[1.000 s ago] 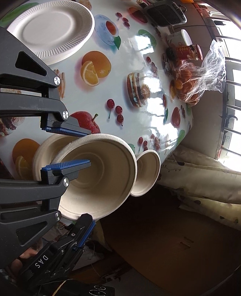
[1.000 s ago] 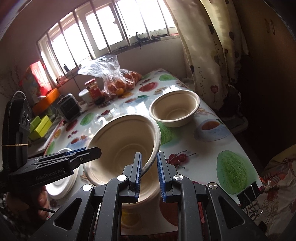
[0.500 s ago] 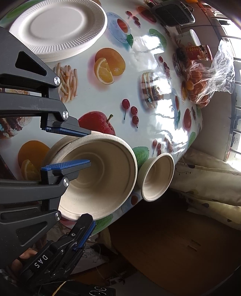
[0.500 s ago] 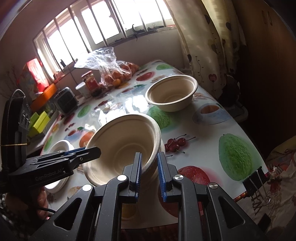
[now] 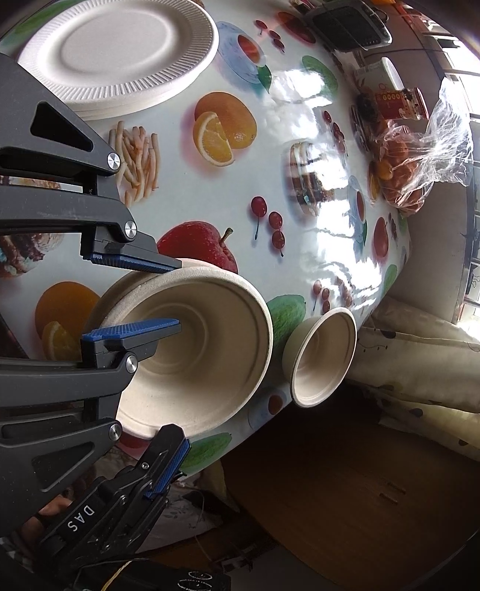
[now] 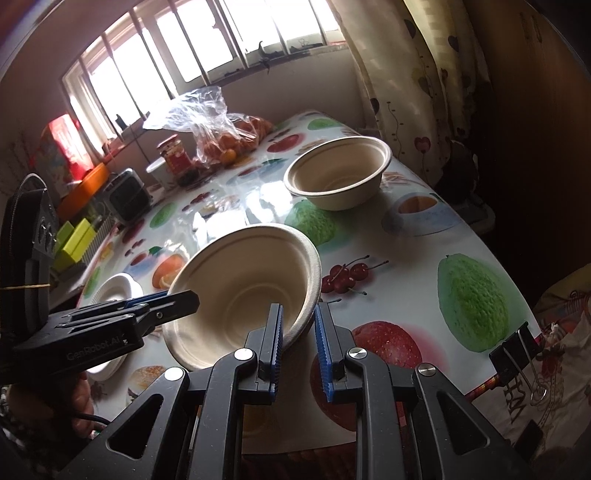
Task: Organize plates and bowls
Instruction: 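Lift and carry the held bowls with both grippers over other beige bowls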
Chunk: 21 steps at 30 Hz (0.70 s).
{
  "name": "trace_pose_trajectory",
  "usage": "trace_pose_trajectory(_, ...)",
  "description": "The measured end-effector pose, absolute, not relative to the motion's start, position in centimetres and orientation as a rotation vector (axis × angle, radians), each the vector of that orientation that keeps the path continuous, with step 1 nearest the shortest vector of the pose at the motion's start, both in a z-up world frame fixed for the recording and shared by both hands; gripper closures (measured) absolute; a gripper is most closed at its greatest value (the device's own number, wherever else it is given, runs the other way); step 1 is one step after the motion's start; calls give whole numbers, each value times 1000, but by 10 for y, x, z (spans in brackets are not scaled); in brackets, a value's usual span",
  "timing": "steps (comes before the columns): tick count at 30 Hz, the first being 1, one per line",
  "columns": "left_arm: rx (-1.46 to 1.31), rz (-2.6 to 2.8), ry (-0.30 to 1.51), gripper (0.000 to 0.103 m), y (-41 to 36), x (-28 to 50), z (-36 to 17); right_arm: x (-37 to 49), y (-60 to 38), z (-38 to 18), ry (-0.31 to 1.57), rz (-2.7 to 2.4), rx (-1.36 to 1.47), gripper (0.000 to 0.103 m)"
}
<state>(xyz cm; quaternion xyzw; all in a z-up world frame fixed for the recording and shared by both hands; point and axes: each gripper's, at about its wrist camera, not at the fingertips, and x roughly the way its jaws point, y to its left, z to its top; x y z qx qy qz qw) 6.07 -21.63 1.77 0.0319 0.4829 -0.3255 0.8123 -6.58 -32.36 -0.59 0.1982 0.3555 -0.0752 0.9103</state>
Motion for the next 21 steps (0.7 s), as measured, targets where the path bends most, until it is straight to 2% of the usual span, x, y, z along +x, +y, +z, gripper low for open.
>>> trace_pose_trajectory(21,93,-674,1028,76,-219,59,17,-64,-321,-11,739,-153,412,84)
